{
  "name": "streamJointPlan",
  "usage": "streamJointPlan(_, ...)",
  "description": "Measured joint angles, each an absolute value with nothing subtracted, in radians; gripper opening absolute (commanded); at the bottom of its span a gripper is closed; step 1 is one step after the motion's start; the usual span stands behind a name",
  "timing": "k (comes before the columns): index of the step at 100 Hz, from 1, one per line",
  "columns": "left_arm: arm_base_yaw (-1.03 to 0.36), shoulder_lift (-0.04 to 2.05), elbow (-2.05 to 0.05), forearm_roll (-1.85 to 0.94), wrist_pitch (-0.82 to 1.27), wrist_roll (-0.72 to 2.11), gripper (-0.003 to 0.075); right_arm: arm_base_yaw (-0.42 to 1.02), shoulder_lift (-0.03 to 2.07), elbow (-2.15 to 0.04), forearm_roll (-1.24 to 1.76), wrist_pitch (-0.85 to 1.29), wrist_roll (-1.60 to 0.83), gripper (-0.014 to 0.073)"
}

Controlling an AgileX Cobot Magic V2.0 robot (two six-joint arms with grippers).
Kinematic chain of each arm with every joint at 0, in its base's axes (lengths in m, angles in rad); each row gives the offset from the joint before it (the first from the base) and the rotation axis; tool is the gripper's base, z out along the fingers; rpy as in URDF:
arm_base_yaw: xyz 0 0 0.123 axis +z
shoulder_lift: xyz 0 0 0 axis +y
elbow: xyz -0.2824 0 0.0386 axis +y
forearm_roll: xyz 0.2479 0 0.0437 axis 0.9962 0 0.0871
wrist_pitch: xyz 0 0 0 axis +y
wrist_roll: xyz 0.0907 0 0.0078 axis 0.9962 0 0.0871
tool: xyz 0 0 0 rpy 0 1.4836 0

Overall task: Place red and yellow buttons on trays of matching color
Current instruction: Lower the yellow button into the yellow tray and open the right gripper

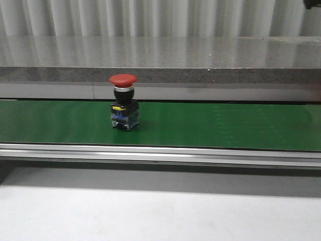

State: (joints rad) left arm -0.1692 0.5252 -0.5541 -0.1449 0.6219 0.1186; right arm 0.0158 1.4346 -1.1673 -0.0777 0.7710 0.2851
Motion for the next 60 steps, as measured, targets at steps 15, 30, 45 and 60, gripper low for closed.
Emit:
streamJointPlan(15, -0.169, 0.525, -0.554, -0.145, 0.622, 0.119, -0.0020, -0.134, 1.395, -1.167, -0.172, 0.776, 0.369, 0.0156)
streamJointPlan(30, -0.169, 0.525, -0.554, -0.145, 0.622, 0.119, -0.0020, -0.311, 1.384, -1.167, -0.189, 0.784, 0.413, 0.0156)
streamJointPlan(45, -0.169, 0.525, -0.554, -0.145, 0.622, 0.119, -0.0020, -0.490, 1.384, -1.167, -0.195, 0.784, 0.414, 0.0153)
streamJointPlan(60, -0.169, 0.525, -0.554, -0.145, 0.622, 0.119, -0.0020, -0.630, 1.388, -1.140, -0.202, 0.777, 0.425, 0.0153)
